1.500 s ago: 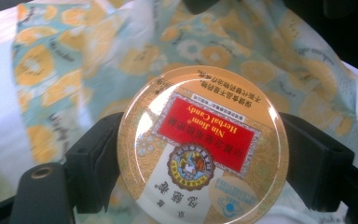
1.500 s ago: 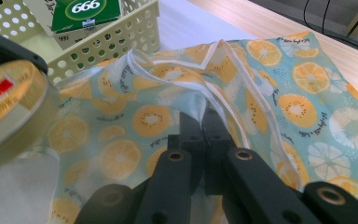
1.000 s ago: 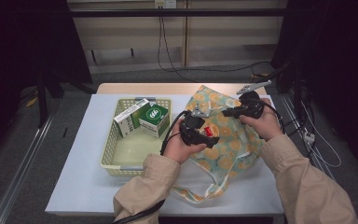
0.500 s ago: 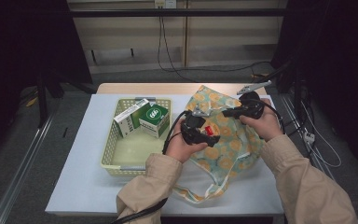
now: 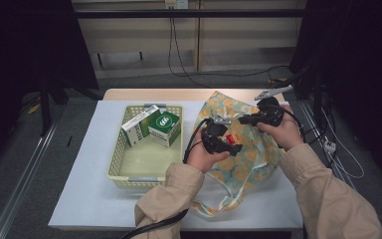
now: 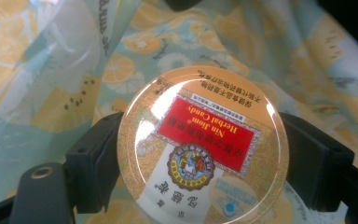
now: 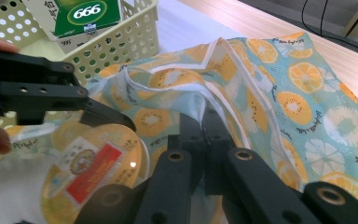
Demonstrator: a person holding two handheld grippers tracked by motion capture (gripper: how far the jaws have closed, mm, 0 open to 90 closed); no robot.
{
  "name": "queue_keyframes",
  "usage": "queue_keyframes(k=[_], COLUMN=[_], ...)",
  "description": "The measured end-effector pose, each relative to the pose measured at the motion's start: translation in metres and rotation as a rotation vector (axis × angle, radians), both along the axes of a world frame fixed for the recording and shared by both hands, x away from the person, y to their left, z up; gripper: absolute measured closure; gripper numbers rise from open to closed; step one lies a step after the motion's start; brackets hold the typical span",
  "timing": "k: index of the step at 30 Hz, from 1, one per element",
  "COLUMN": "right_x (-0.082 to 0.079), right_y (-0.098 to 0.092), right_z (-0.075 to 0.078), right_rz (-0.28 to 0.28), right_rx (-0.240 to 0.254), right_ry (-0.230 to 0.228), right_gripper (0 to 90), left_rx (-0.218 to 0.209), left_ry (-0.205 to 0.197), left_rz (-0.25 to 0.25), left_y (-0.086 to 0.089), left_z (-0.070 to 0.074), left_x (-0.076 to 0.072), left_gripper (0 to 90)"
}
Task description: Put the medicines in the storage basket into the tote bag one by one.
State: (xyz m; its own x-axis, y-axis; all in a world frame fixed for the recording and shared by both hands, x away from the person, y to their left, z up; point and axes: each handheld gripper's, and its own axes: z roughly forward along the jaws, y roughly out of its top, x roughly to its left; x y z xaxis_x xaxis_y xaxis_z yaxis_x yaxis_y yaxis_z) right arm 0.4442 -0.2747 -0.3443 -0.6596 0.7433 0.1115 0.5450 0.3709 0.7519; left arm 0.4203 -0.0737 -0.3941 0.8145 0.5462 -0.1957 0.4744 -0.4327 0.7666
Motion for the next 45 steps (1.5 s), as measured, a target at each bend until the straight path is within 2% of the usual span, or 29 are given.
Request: queue_keyframes(k=[7, 9, 10, 11, 15, 18, 25, 27, 30, 35, 36, 37, 39, 43, 45], right_x=[0.001, 0.002, 0.002, 0.002, 0.004, 0.005, 0.003, 0.001, -0.001, -0.003, -0.003, -0.004, -0.004, -0.005, -0.005], right_y=[0.003, 0.002, 0.002, 0.001, 0.001, 0.001, 0.002, 0.004, 0.007, 0.009, 0.009, 0.009, 0.01, 0.012, 0.012], right_z=[-0.001, 0.0, 0.001, 0.001, 0.002, 0.0, -0.002, -0.002, -0.002, -0.004, -0.005, -0.006, -0.008, -0.012, -0.014], right_rz=[0.016, 0.016, 0.017, 0.017, 0.007, 0.002, -0.009, -0.008, -0.003, -0.018, -0.019, -0.018, -0.021, -0.015, -0.012], right_rx=[0.008, 0.01, 0.014, 0.015, 0.025, 0.026, 0.02, 0.011, -0.001, -0.003, -0.009, -0.011, -0.011, -0.016, -0.013], right_ry=[-0.001, -0.002, -0.001, -0.002, 0.0, 0.005, 0.013, 0.015, 0.01, 0.011, 0.013, 0.015, 0.018, 0.023, 0.023], right_gripper=[90.0, 90.0, 90.0, 90.0, 90.0, 90.0, 90.0, 90.0, 90.0, 90.0, 90.0, 90.0, 90.0, 90.0, 90.0], left_rx=[0.022, 0.039, 0.036, 0.04, -0.007, 0.016, 0.003, 0.0, 0.012, 0.01, 0.029, 0.009, 0.004, 0.004, 0.03], left_ry=[0.01, 0.0, 0.009, -0.001, -0.064, -0.065, -0.032, -0.038, -0.026, -0.037, -0.053, -0.04, -0.04, -0.052, -0.063], left_rz=[0.005, 0.026, 0.018, 0.034, 0.151, 0.127, 0.091, 0.088, 0.056, 0.027, 0.048, 0.016, 0.013, 0.022, 0.02], left_y=[-0.006, -0.009, -0.01, -0.011, -0.013, -0.014, -0.001, 0.004, 0.013, 0.03, 0.032, 0.037, 0.044, 0.06, 0.068], left_z=[-0.011, -0.014, -0.015, -0.015, -0.011, -0.009, -0.006, -0.003, 0.002, 0.014, 0.016, 0.018, 0.024, 0.033, 0.035], left_x=[0.012, 0.017, 0.021, 0.025, 0.05, 0.056, 0.043, 0.036, 0.026, 0.011, 0.008, 0.008, 0.006, 0.004, 0.006], left_gripper=[20.5, 20.5, 20.5, 20.5, 20.1, 17.5, 16.9, 17.0, 15.8, 14.9, 14.6, 14.6, 14.5, 13.8, 13.6])
